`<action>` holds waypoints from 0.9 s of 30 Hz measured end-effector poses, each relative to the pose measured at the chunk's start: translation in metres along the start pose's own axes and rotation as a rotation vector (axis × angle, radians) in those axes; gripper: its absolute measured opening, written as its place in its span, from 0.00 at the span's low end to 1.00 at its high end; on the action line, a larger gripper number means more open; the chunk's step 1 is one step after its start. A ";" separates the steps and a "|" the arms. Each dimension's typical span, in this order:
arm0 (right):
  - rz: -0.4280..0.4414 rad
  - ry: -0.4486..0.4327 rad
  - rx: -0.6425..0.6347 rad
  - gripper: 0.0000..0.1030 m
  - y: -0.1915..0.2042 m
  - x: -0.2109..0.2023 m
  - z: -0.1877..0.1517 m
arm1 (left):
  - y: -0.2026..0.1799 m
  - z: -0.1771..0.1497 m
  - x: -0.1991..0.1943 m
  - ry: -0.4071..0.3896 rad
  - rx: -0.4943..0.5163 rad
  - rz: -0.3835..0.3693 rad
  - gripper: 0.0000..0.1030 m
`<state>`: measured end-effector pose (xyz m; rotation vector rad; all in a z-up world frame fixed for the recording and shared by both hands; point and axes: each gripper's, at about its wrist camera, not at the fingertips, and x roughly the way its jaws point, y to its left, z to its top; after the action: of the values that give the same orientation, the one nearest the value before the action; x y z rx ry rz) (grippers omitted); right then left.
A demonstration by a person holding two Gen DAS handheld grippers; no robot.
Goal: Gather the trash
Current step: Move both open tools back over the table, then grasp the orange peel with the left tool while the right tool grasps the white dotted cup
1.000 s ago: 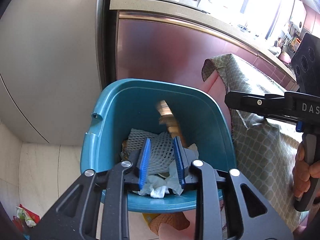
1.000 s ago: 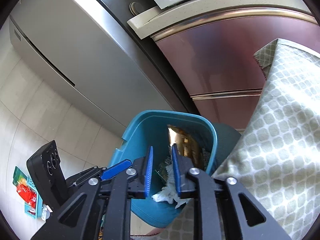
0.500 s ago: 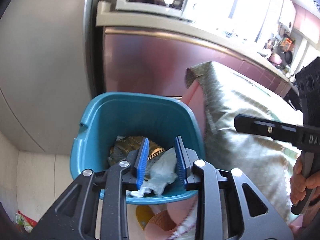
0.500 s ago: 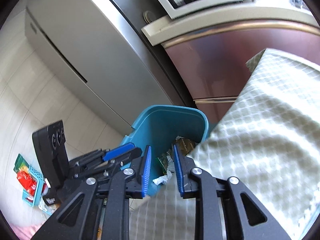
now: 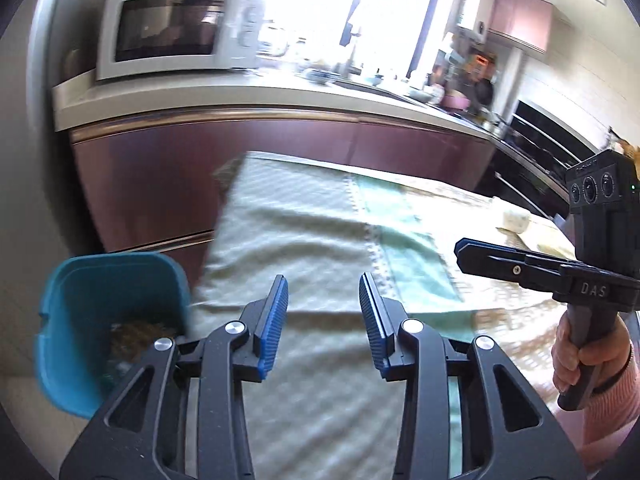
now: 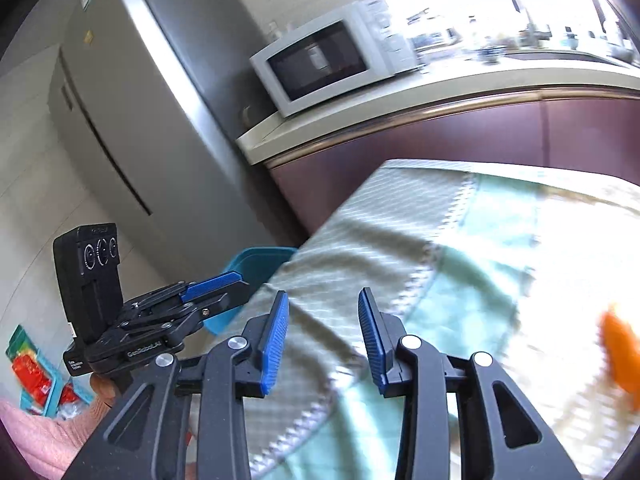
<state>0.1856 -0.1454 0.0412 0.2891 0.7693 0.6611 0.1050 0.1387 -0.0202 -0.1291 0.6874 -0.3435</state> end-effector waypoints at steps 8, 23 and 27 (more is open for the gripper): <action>-0.148 -0.103 0.135 0.34 -0.085 -0.073 -0.013 | -0.104 0.005 0.043 0.070 0.103 -0.131 0.38; -0.427 -0.262 0.332 0.34 -0.224 -0.155 -0.014 | -0.208 0.018 0.140 0.236 0.177 -0.235 0.40; -0.433 -0.265 0.397 0.35 -0.256 -0.153 -0.011 | -0.218 0.019 0.156 0.264 0.164 -0.224 0.40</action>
<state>0.2102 -0.4402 -0.0027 0.5418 0.6743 0.0530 0.1710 -0.1206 -0.0489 -0.0033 0.9044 -0.6377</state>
